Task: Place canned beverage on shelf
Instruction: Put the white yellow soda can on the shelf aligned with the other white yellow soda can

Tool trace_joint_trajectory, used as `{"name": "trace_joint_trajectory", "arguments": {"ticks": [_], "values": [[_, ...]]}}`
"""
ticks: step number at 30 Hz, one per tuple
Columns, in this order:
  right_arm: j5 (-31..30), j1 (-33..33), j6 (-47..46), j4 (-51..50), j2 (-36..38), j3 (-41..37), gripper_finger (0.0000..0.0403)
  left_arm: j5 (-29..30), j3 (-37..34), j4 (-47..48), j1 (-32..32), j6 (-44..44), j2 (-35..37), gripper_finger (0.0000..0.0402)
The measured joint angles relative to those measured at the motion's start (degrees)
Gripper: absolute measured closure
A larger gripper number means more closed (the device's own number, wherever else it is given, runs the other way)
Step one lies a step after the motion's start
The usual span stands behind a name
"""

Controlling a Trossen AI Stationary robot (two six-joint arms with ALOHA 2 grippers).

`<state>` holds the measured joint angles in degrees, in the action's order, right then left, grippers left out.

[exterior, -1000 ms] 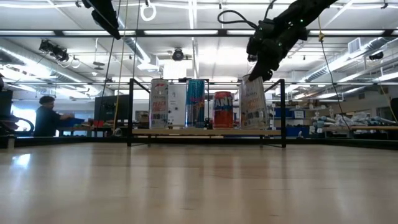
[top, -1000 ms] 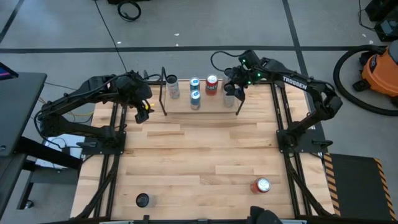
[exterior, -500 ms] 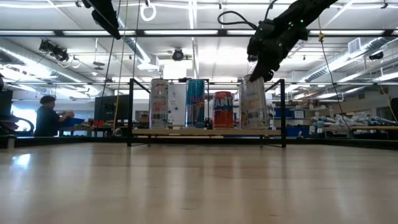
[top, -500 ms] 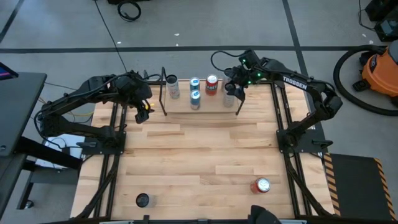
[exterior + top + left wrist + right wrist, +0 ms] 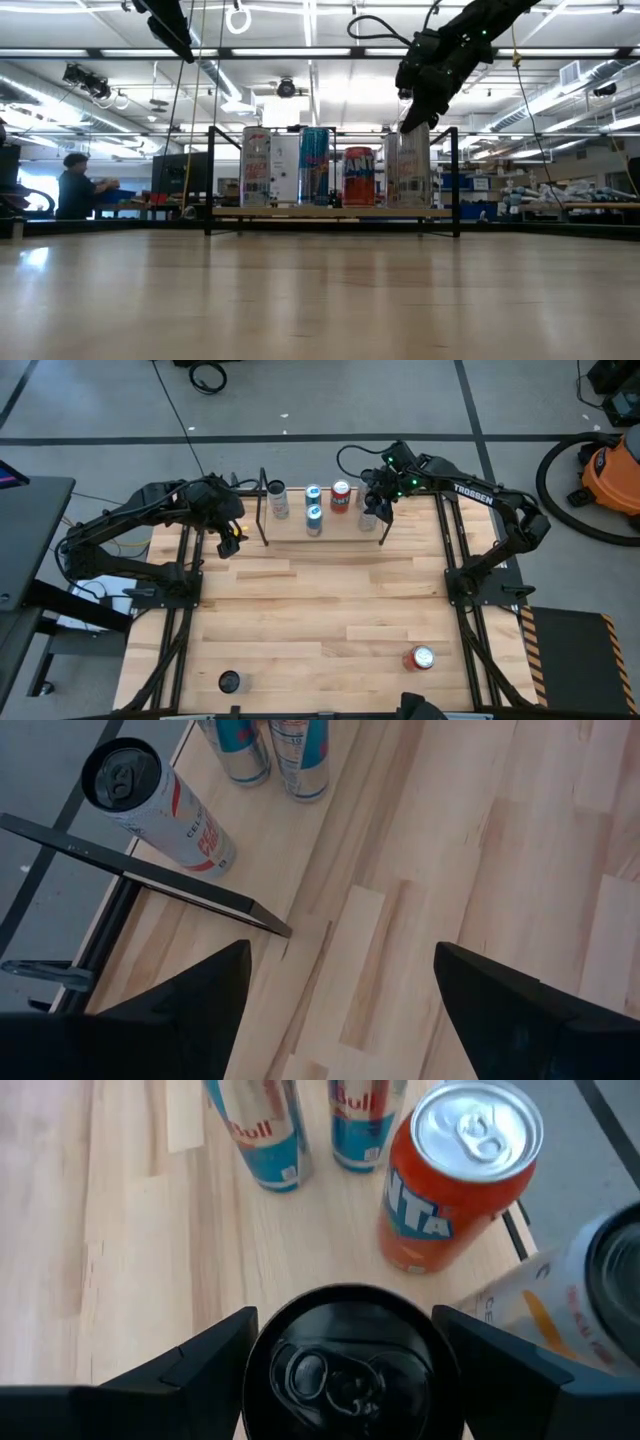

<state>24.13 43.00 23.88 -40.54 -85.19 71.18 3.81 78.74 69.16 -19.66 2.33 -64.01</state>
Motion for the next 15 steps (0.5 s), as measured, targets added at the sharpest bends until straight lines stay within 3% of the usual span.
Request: {"name": "trace_joint_trajectory", "arguments": {"ticks": [15], "values": [[-0.25, -0.40, -3.39, 1.75, 2.27, 0.00, 0.0098, 0.00, 0.00, -0.93, 0.00, 0.02, 0.00, 0.0085]]}}
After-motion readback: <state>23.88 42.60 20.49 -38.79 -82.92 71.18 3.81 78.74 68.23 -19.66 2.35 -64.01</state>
